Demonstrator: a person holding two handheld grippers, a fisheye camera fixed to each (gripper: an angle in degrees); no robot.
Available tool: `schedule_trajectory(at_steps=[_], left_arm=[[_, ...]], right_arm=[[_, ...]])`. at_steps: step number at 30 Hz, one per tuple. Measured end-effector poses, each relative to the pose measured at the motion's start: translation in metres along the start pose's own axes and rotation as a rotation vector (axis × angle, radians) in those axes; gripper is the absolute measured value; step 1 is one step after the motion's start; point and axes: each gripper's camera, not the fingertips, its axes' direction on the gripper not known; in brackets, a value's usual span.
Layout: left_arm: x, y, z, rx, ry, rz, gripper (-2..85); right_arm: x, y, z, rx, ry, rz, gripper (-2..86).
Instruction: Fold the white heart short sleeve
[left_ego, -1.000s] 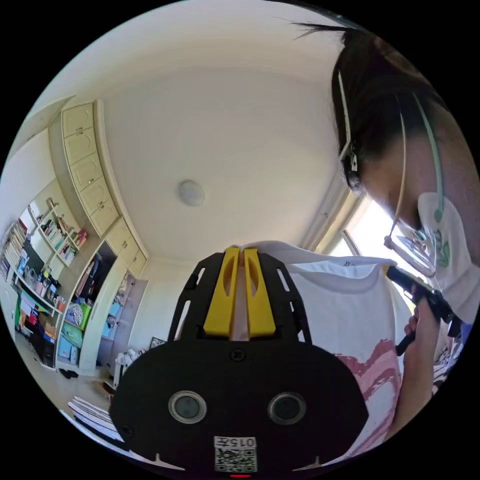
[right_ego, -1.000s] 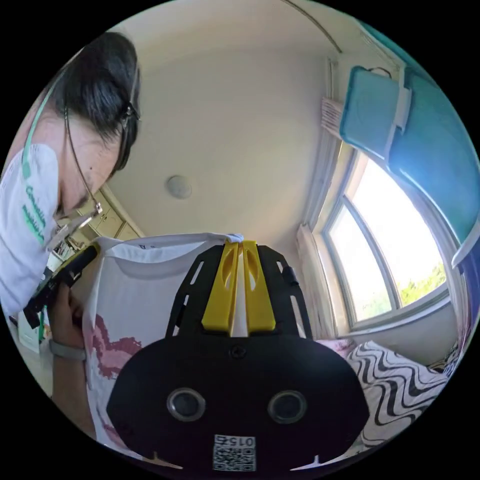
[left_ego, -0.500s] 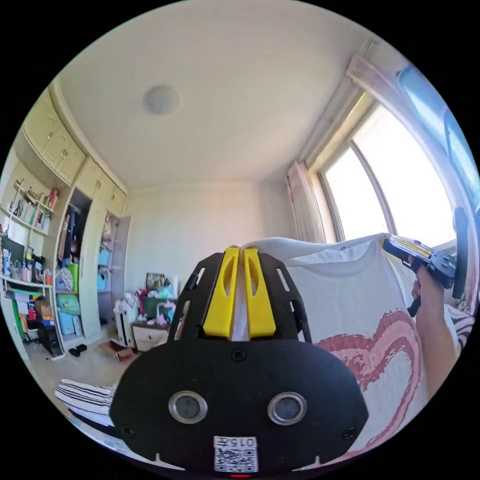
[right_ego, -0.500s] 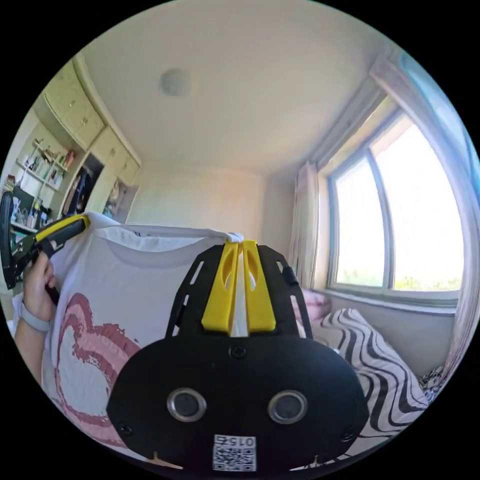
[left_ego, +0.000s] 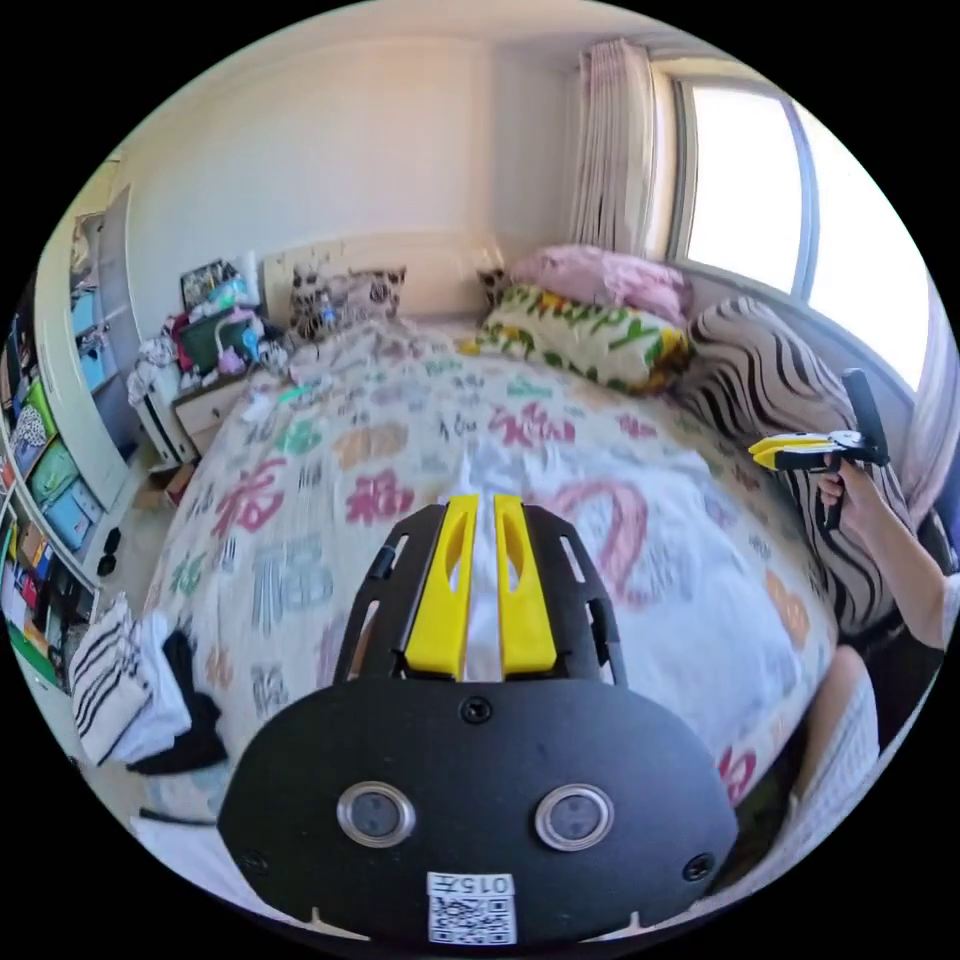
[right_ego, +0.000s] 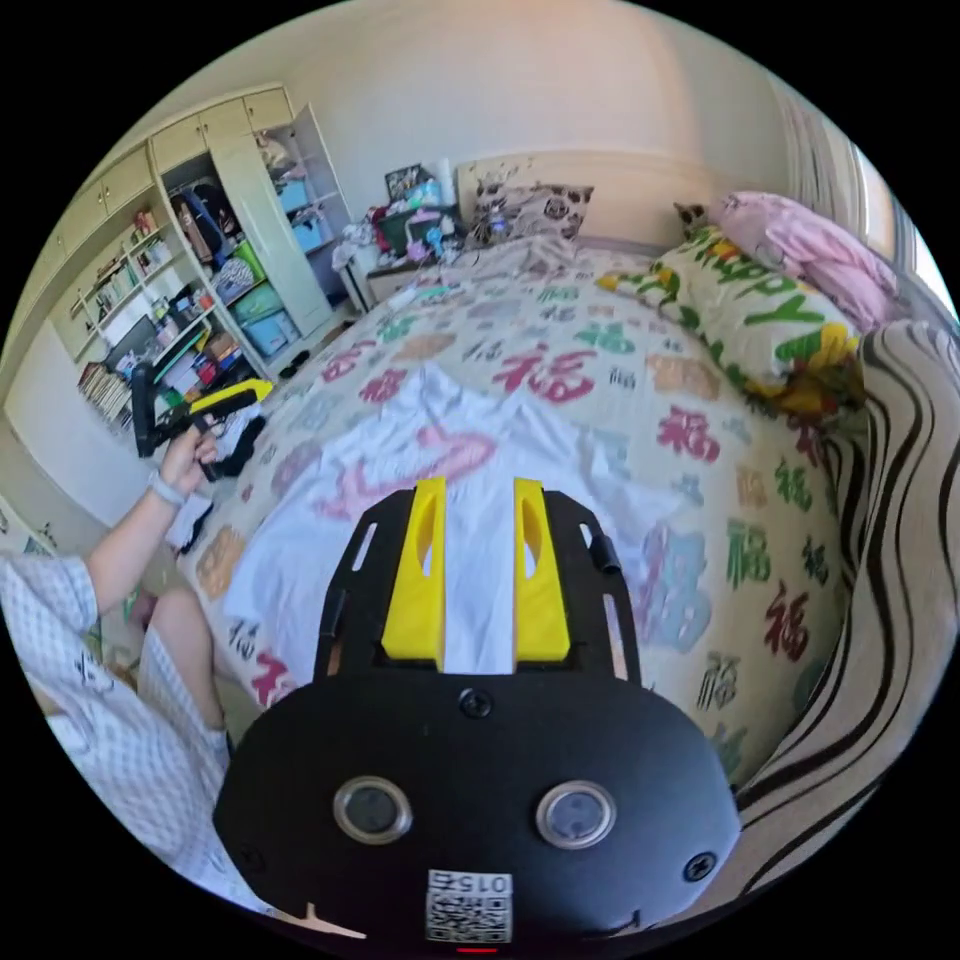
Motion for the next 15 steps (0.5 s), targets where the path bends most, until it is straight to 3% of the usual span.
schedule_trajectory(at_steps=[5, 7, 11, 15], left_arm=[[-0.056, 0.088, -0.007, -0.423, 0.043, -0.115, 8.5], [-0.089, 0.114, 0.004, -0.545, 0.171, -0.269, 11.1], [-0.115, 0.128, 0.038, -0.645, 0.354, -0.440, 13.5], [-0.117, 0.109, 0.052, -0.681, 0.259, -0.482, 13.1]], right_arm=[[0.038, 0.106, 0.014, -0.239, -0.005, 0.166, 11.3], [0.060, 0.130, 0.031, -0.364, -0.030, 0.265, 12.8], [0.091, 0.123, 0.064, -0.421, -0.253, 0.391, 13.3], [0.115, 0.099, 0.081, -0.480, -0.079, 0.371, 5.9]])
